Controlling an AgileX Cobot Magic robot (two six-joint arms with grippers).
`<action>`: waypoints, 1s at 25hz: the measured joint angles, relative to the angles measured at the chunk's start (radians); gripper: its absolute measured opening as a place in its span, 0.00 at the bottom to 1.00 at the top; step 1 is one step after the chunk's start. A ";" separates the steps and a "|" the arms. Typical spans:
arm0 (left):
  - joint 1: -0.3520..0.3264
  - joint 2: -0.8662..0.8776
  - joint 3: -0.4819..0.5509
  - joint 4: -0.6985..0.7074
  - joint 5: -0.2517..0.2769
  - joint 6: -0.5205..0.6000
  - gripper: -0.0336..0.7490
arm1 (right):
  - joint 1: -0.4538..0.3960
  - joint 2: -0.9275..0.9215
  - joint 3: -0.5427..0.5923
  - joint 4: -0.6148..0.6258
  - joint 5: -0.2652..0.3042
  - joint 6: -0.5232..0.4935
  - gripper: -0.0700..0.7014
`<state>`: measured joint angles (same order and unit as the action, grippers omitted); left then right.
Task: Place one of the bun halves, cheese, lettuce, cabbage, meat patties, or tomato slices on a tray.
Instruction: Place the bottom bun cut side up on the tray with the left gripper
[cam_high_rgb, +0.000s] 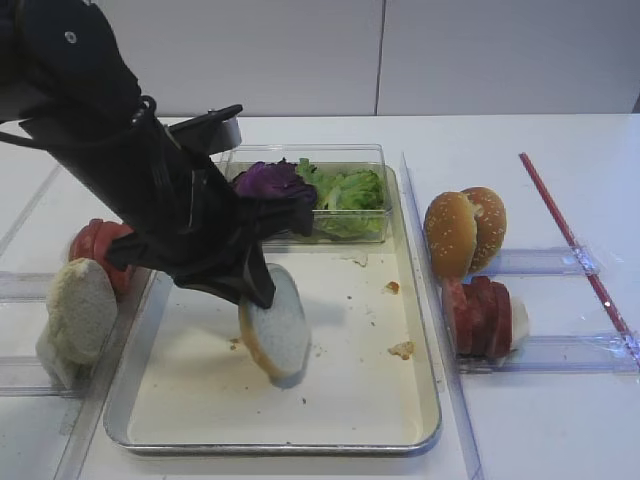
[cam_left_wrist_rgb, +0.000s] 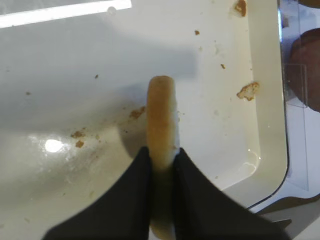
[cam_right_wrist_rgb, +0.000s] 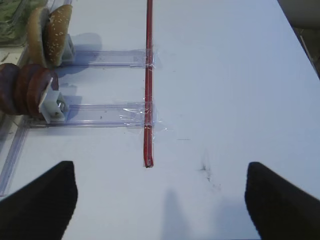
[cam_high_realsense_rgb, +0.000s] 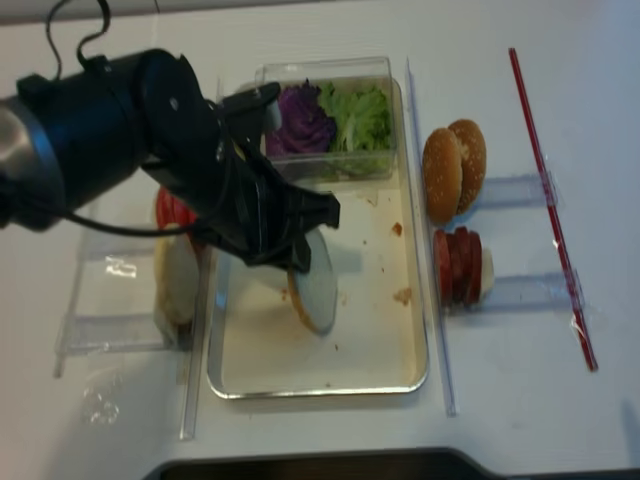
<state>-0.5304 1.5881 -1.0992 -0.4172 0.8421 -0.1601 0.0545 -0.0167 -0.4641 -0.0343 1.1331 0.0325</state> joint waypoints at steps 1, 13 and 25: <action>0.000 0.006 0.000 -0.009 -0.002 0.013 0.16 | 0.000 0.000 0.000 0.000 0.000 0.000 1.00; 0.000 0.030 0.081 -0.195 -0.137 0.173 0.16 | 0.000 0.000 0.000 0.000 0.000 -0.002 1.00; 0.089 0.030 0.230 -0.574 -0.196 0.518 0.15 | 0.000 0.000 0.000 0.000 -0.002 -0.002 1.00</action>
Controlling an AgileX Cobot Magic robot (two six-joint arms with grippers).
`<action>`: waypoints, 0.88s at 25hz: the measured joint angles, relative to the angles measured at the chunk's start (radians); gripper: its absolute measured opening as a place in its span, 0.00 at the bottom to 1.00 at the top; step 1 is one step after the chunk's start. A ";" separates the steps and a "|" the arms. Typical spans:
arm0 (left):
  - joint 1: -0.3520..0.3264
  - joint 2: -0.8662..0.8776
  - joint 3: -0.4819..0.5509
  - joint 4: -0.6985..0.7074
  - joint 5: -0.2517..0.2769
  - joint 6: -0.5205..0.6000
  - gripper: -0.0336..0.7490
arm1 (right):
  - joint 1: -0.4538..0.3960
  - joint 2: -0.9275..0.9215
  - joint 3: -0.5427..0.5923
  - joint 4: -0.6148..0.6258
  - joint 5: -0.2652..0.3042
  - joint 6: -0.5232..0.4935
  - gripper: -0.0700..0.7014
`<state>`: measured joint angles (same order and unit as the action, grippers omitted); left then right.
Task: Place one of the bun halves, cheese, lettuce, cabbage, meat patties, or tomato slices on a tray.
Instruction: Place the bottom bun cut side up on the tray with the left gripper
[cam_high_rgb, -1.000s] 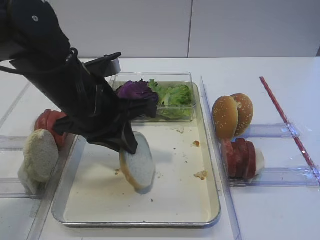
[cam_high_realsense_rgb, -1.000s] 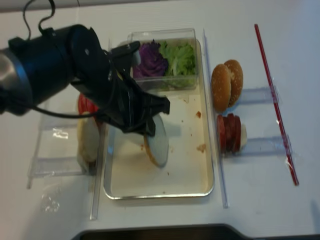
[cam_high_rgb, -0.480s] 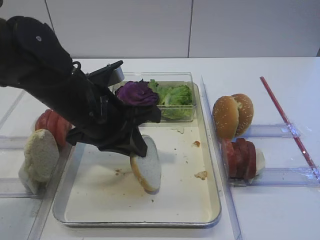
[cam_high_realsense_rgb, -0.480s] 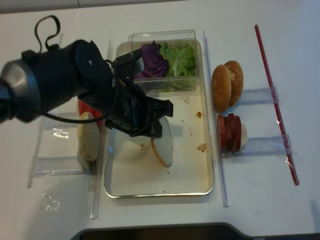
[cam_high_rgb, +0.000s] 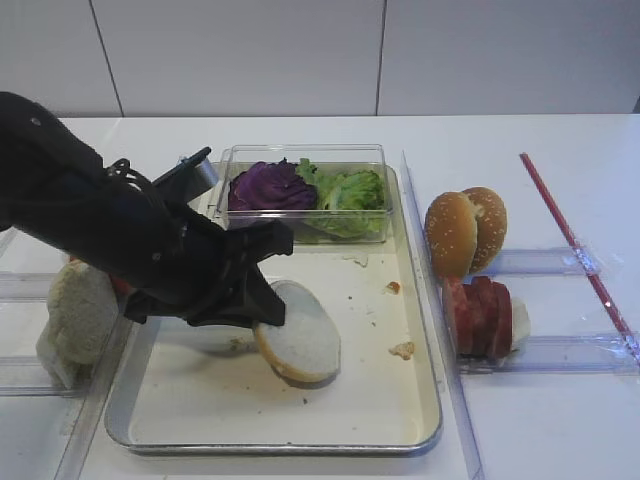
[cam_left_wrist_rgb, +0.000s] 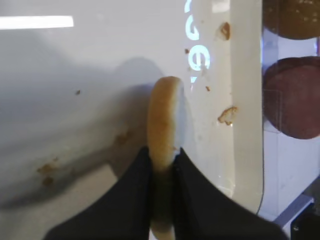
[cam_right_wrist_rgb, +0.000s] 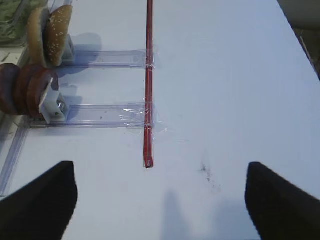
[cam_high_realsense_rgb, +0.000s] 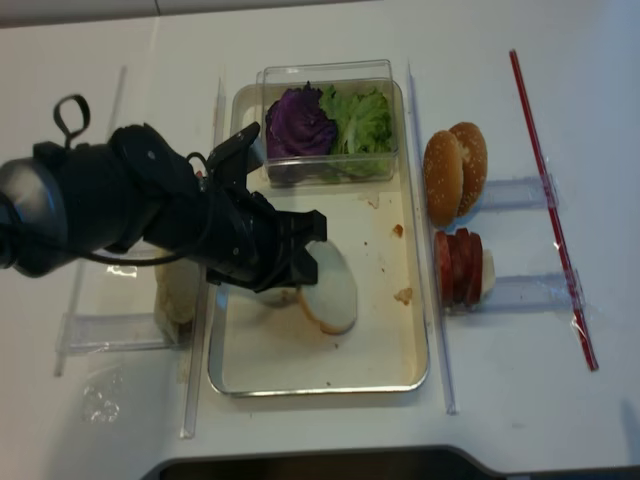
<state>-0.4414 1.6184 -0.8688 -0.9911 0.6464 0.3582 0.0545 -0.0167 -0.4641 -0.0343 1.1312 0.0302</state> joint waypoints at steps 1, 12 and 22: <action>0.004 0.002 0.007 -0.055 0.002 0.052 0.15 | 0.000 0.000 0.000 0.000 0.000 0.000 1.00; 0.011 0.004 0.061 -0.197 -0.034 0.194 0.15 | 0.000 0.000 0.000 0.000 0.000 0.000 1.00; 0.011 0.004 0.064 -0.195 -0.038 0.238 0.27 | 0.000 0.000 0.000 0.000 0.000 0.000 1.00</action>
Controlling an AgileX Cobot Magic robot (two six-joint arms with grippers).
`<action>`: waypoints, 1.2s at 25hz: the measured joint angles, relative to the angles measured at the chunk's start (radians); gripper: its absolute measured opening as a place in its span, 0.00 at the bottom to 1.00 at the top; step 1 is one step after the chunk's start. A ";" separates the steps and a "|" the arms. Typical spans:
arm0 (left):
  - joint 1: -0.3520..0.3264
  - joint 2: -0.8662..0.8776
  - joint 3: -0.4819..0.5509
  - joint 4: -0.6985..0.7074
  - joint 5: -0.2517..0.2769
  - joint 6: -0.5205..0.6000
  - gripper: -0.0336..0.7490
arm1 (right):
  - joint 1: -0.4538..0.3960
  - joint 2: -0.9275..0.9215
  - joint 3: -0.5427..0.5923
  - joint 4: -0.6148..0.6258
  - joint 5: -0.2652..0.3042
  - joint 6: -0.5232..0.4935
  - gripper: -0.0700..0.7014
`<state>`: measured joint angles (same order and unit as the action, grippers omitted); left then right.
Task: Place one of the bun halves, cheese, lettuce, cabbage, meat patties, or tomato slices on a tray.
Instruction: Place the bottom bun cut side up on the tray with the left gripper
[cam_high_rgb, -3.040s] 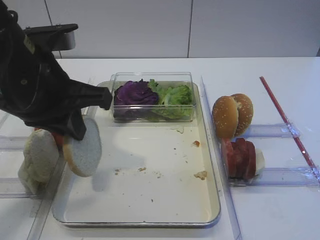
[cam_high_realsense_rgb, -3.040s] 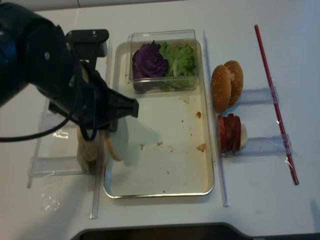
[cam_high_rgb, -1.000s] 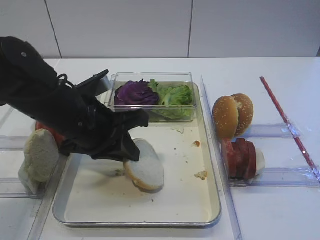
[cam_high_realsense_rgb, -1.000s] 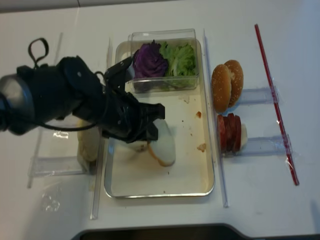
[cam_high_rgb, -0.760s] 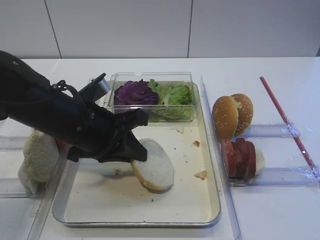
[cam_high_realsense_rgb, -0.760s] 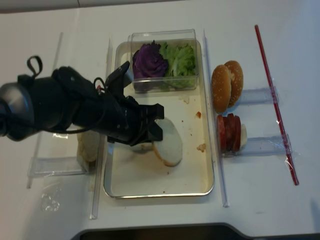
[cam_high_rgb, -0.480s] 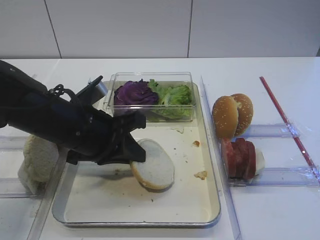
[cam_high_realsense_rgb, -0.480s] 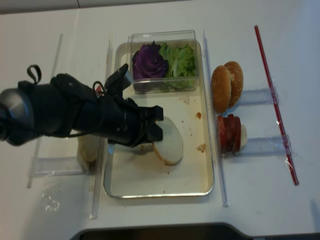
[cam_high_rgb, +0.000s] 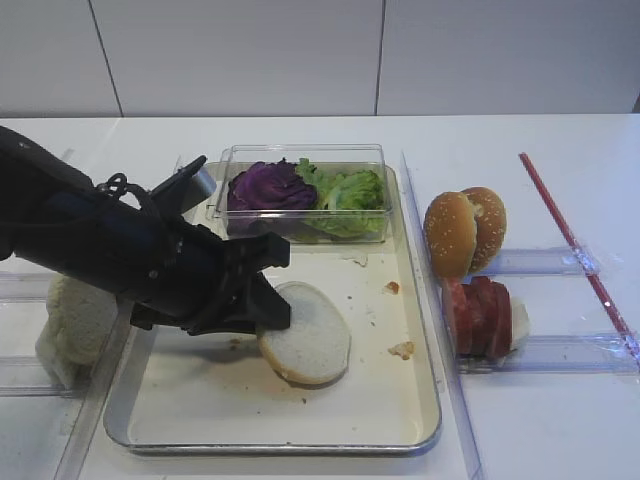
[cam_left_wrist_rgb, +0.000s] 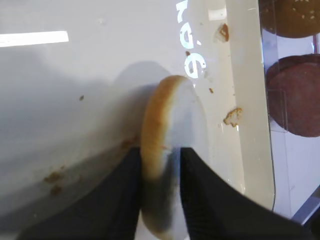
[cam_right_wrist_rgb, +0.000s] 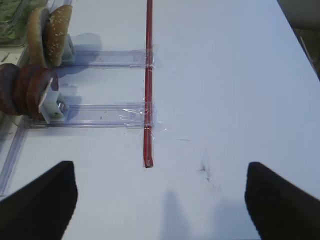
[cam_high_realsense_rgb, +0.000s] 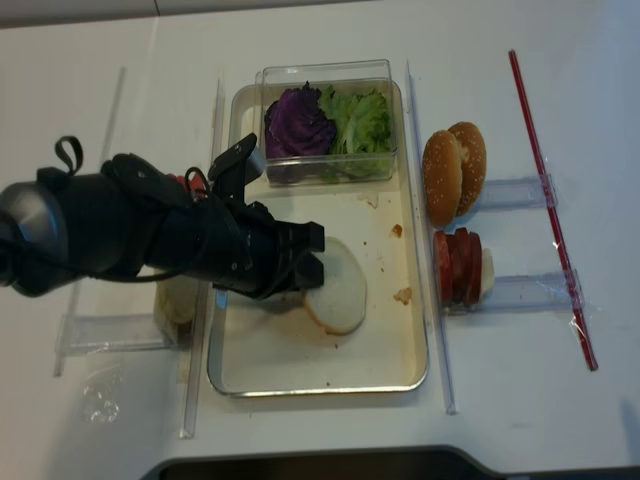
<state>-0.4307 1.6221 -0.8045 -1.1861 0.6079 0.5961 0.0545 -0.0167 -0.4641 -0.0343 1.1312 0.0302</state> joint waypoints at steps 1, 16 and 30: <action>0.000 0.000 0.000 0.000 0.000 0.004 0.31 | 0.000 0.000 0.000 0.000 0.000 0.000 1.00; 0.000 0.000 0.000 0.118 -0.004 0.006 0.55 | 0.000 0.000 0.000 0.000 0.000 0.000 1.00; 0.000 0.000 -0.037 0.189 0.036 -0.001 0.55 | 0.000 0.000 0.000 0.000 0.000 0.000 1.00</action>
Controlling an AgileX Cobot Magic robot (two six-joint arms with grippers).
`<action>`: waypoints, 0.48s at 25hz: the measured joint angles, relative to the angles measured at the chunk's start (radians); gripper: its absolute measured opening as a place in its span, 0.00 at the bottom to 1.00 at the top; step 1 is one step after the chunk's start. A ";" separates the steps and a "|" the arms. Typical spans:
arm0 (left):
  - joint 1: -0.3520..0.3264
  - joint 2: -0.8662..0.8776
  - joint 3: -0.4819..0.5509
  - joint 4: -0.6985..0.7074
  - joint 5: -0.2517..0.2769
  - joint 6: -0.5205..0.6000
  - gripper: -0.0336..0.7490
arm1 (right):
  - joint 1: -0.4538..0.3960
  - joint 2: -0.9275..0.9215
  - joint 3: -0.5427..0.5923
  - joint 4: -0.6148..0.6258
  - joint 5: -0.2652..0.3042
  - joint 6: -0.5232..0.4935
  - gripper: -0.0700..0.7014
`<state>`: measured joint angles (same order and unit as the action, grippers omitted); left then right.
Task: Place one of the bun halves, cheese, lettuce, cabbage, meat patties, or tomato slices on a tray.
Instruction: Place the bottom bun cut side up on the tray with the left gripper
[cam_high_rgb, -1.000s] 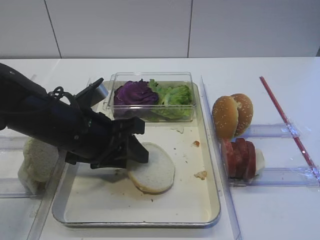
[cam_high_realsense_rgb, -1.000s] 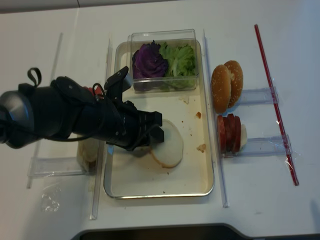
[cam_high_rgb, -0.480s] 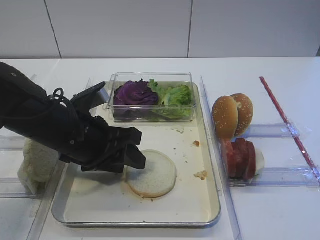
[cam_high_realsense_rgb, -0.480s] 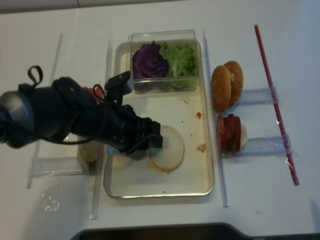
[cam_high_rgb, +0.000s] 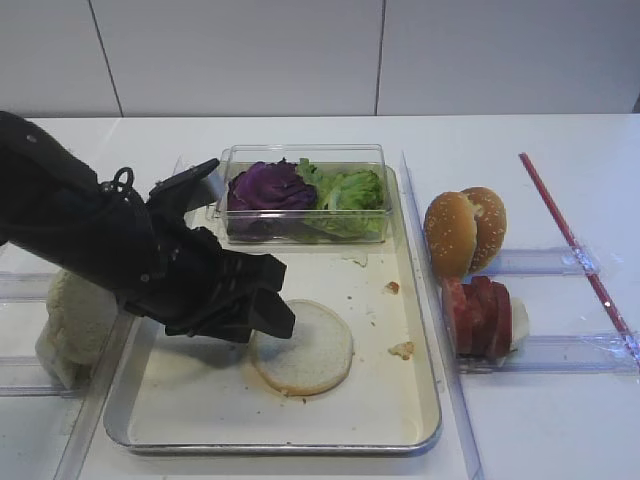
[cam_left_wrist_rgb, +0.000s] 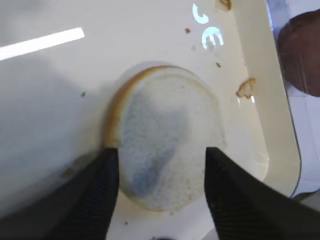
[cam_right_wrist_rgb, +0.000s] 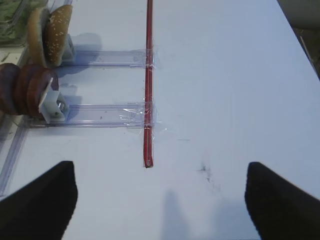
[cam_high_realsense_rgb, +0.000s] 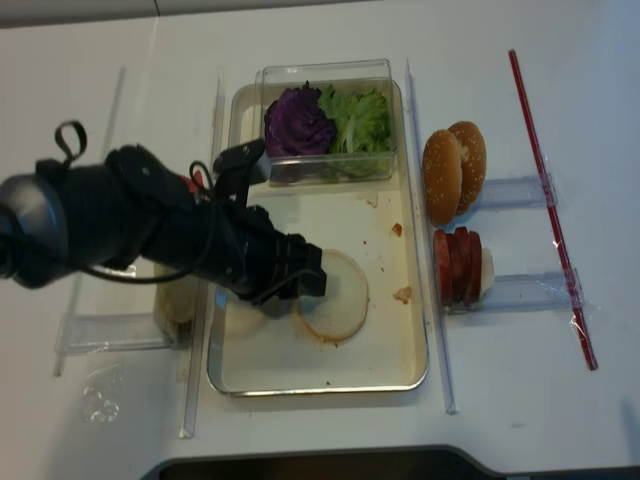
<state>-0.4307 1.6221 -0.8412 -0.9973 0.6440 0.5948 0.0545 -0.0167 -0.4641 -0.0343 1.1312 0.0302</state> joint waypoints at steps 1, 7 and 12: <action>0.000 0.000 -0.014 0.023 0.018 -0.012 0.55 | 0.000 0.000 0.000 0.000 0.000 0.000 1.00; 0.000 0.000 -0.118 0.227 0.102 -0.144 0.55 | 0.000 0.000 0.000 0.000 0.002 0.000 1.00; 0.000 0.000 -0.170 0.442 0.165 -0.284 0.53 | 0.000 0.000 0.000 0.000 0.002 0.000 1.00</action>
<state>-0.4307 1.6221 -1.0108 -0.5548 0.8091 0.3112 0.0545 -0.0167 -0.4641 -0.0343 1.1330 0.0302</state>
